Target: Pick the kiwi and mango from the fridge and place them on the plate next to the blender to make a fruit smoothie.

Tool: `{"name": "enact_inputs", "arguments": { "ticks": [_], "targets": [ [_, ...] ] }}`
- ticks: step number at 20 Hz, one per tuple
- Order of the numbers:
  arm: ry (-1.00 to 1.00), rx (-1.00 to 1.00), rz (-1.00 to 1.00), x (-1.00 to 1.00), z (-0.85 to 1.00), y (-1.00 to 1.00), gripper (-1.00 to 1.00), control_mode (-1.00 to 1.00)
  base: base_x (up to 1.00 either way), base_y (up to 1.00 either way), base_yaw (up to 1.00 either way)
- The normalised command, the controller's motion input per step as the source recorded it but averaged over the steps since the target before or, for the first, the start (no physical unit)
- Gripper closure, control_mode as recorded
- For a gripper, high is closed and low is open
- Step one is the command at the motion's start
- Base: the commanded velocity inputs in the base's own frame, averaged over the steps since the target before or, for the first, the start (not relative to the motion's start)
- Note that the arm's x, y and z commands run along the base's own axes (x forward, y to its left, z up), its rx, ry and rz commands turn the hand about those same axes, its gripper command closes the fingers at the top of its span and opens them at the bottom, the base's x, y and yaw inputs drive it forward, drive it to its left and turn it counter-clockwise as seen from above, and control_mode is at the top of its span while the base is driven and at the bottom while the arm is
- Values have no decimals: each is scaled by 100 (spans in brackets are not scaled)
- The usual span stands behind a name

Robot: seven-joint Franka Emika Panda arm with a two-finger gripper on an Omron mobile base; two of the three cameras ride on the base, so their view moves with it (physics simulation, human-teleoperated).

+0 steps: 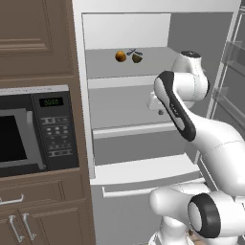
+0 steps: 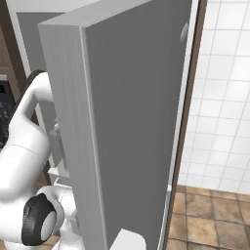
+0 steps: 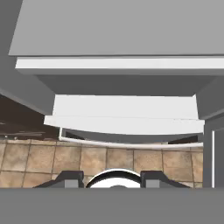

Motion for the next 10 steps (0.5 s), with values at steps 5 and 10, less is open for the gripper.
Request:
{"name": "enact_inputs", "arguments": {
  "ticks": [5,10],
  "targets": [
    [-8,0,-2,-11,3,-3,-100,-100,0,0,0],
    [-42,0,0,-2,58,13,-100,-100,0,0,0]
  ]
}}
